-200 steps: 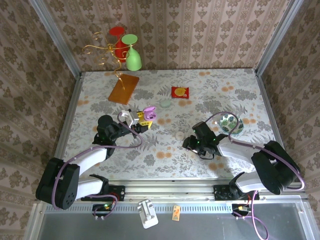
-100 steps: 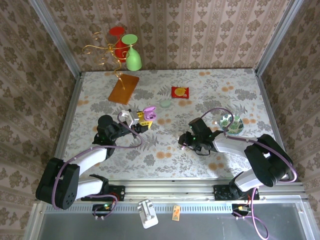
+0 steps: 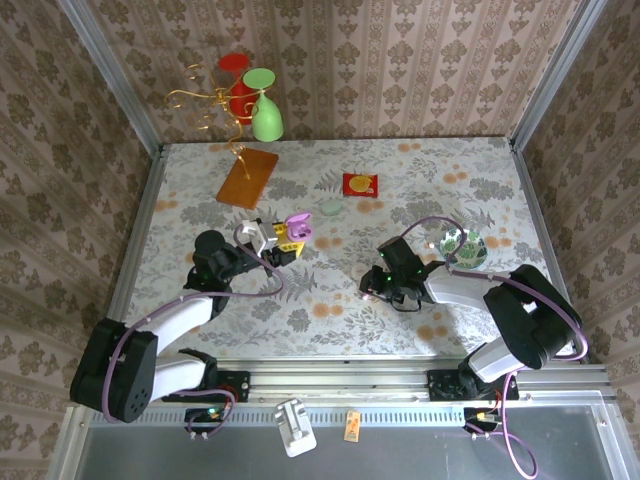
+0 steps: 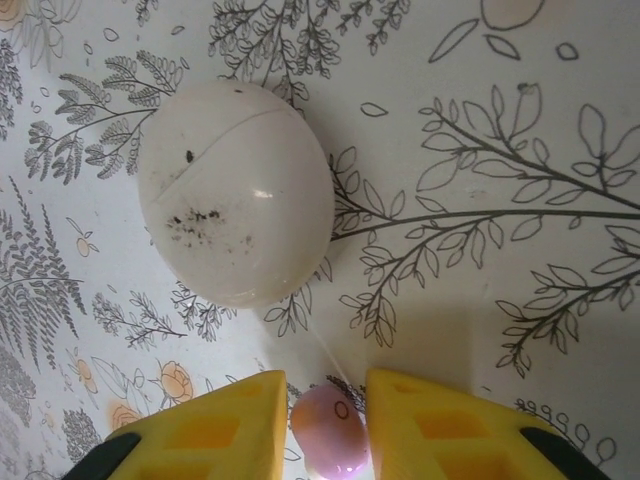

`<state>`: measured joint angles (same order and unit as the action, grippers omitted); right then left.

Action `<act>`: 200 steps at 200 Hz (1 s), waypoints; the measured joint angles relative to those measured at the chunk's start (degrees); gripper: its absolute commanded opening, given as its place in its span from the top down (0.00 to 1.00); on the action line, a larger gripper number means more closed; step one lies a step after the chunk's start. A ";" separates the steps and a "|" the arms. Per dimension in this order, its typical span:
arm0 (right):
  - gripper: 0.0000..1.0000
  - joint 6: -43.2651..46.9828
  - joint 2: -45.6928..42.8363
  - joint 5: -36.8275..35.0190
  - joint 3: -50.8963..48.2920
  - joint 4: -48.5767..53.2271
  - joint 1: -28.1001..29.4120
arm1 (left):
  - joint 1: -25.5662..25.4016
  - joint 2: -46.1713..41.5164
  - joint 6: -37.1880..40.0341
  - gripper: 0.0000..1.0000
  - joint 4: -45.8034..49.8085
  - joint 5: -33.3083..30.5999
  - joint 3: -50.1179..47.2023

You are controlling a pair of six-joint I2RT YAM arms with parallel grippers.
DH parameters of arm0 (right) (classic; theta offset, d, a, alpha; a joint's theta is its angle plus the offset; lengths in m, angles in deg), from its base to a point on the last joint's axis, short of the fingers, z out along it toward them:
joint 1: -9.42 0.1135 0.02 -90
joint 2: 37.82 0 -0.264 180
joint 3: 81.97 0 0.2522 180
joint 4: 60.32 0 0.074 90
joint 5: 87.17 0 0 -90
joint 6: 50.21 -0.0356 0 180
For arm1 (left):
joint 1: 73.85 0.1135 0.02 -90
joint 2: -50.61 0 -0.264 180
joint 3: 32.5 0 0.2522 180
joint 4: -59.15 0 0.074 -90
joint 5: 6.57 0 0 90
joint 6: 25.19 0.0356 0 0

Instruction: Insert wireless bluetooth earbuds into charging case

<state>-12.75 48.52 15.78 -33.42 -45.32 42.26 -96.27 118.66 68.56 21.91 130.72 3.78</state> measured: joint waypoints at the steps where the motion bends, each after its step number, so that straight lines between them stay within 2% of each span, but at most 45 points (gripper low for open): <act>1: 0.75 0.00 0.00 0.00 0.00 0.00 0.00 | 0.00 -0.04 0.00 0.74 0.07 0.00 0.00; 145: 0.71 1.18 -1.97 1.95 -2.49 -1.77 -0.07 | 0.00 0.39 0.44 0.75 0.92 -0.02 0.17; 200: 0.66 1.40 -2.05 2.56 -3.02 -2.86 -0.07 | 0.00 0.46 0.44 0.74 0.94 -0.07 0.17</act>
<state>-11.35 46.47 18.34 -36.44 -48.19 42.20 -96.27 119.12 69.00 22.85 130.65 3.96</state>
